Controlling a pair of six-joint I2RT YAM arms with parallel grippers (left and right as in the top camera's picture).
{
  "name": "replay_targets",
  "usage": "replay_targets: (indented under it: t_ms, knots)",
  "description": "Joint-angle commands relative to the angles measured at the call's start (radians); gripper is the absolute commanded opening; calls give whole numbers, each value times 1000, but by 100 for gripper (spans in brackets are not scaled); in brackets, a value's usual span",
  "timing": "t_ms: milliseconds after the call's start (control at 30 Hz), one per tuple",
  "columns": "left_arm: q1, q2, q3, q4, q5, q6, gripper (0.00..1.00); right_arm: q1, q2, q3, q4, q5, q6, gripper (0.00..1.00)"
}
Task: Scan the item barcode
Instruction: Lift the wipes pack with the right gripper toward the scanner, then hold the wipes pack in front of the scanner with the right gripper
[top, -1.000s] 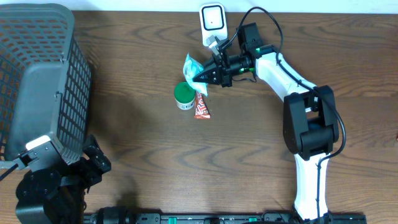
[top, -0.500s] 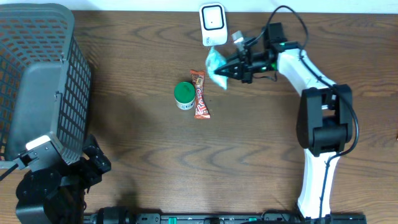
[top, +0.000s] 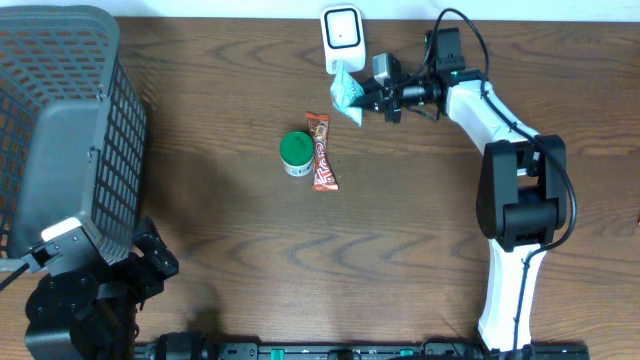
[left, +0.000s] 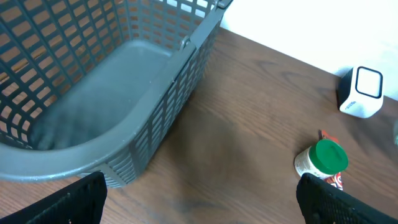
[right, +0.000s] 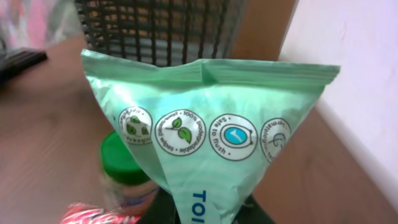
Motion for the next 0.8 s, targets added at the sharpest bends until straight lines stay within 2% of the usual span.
replay_targets:
  t_ms: [0, 67, 233, 267, 367, 500, 667, 767]
  knots:
    - [5, -3, 0, -3, -8, 1, 98, 18, -17, 7, 241, -130, 58, 1]
    - [5, -3, 0, -3, -8, 1, 98, 38, -16, 7, 402, -80, 154, 1]
    - [5, -3, 0, -3, -8, 1, 98, 143, -16, 7, 734, 410, 510, 1]
    - [5, -3, 0, -3, -9, 1, 98, 160, -16, 7, 779, 447, 540, 1]
    - [5, -3, 0, -3, -8, 1, 98, 212, -16, 7, 982, 442, 630, 1]
    - [5, -3, 0, -3, -8, 1, 98, 256, -16, 7, 1279, 441, 863, 1]
    - [5, -3, 0, -3, -8, 1, 98, 259, -15, 7, 1479, 359, 1042, 1]
    - [5, -3, 0, -3, -8, 1, 98, 249, -14, 7, 1635, 246, 1081, 1]
